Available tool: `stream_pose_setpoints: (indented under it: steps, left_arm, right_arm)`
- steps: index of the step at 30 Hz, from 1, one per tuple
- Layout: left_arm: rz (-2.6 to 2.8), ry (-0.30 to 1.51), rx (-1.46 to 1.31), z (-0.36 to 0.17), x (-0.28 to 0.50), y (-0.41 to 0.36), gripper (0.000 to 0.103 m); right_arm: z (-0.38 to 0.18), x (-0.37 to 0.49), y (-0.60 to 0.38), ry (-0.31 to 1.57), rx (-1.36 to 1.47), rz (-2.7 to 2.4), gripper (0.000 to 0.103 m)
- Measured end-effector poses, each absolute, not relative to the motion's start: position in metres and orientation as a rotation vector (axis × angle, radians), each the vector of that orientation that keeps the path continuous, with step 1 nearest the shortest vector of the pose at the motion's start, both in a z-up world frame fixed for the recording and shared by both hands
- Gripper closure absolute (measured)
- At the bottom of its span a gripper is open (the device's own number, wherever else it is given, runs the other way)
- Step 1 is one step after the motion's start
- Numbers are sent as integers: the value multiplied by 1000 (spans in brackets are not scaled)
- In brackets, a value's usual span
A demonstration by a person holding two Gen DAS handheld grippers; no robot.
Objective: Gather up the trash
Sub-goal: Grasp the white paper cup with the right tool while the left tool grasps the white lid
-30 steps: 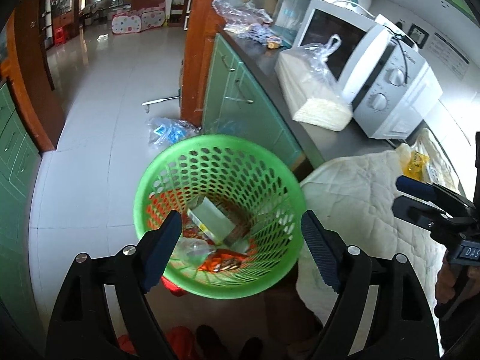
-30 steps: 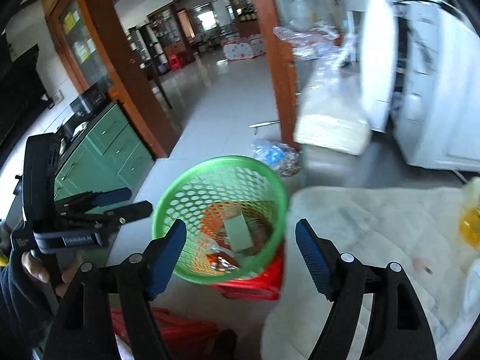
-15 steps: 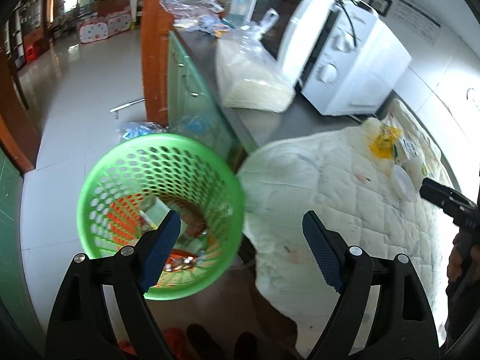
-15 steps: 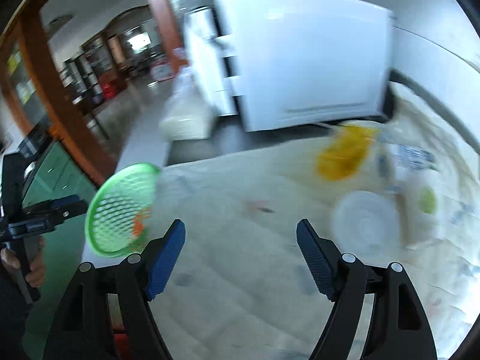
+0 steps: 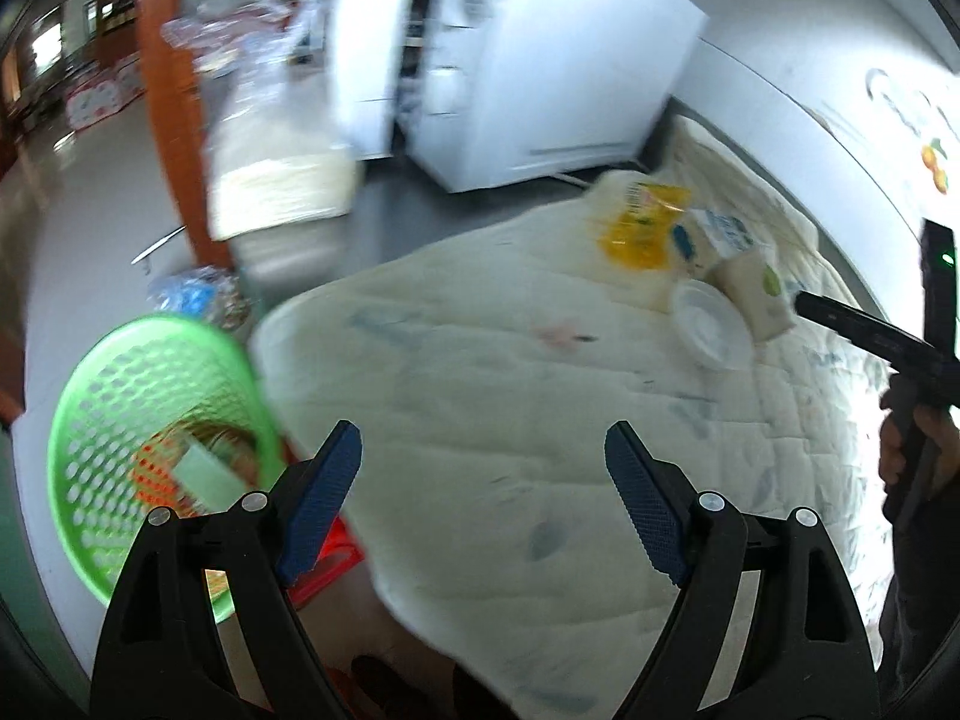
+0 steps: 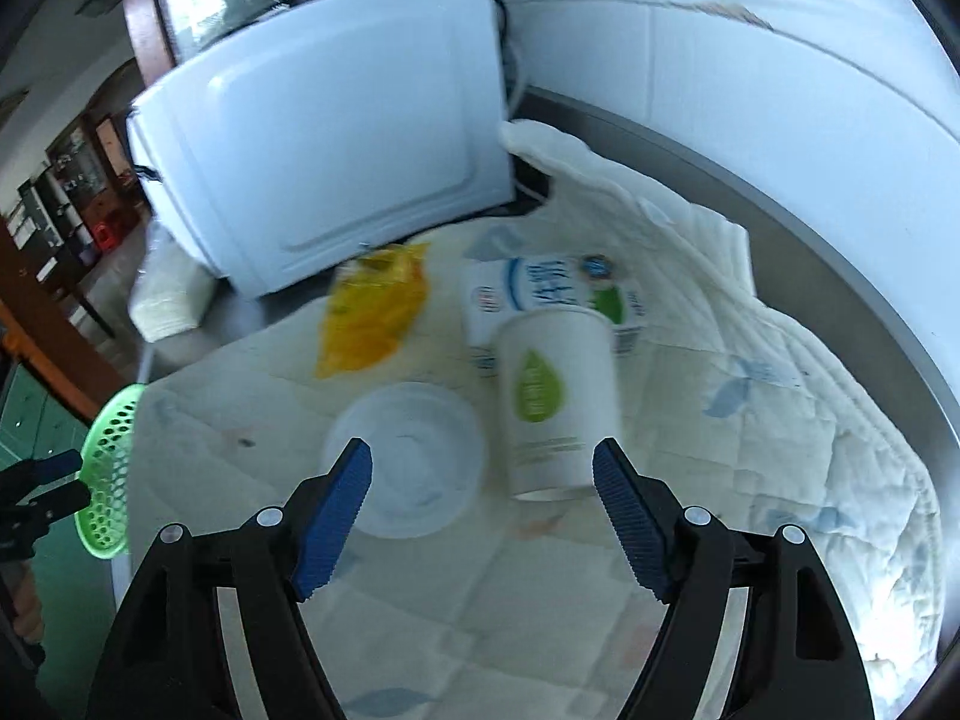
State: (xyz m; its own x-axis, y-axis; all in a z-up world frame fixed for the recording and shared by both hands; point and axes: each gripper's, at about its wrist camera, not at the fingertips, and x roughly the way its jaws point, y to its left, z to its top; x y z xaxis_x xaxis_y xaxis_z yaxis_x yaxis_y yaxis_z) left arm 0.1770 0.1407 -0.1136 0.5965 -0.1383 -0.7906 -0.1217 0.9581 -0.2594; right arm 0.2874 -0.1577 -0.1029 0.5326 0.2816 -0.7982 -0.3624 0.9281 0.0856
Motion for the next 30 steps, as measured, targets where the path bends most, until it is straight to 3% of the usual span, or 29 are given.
stream_pose_setpoints:
  steps: [13,21,30]
  left_arm:
    - [-128,981,-225,-112,254,68,23]
    - [-177,1029,-227,-124,288,40,34]
    - [-233,1074,-235,-147,317,14,46]
  right_arm:
    - [-129,331,-177,1000,-79,373,32]
    - [-147,347,-185,1053,2,406,44]
    - [-142,333,-194,1003,-19,438,46]
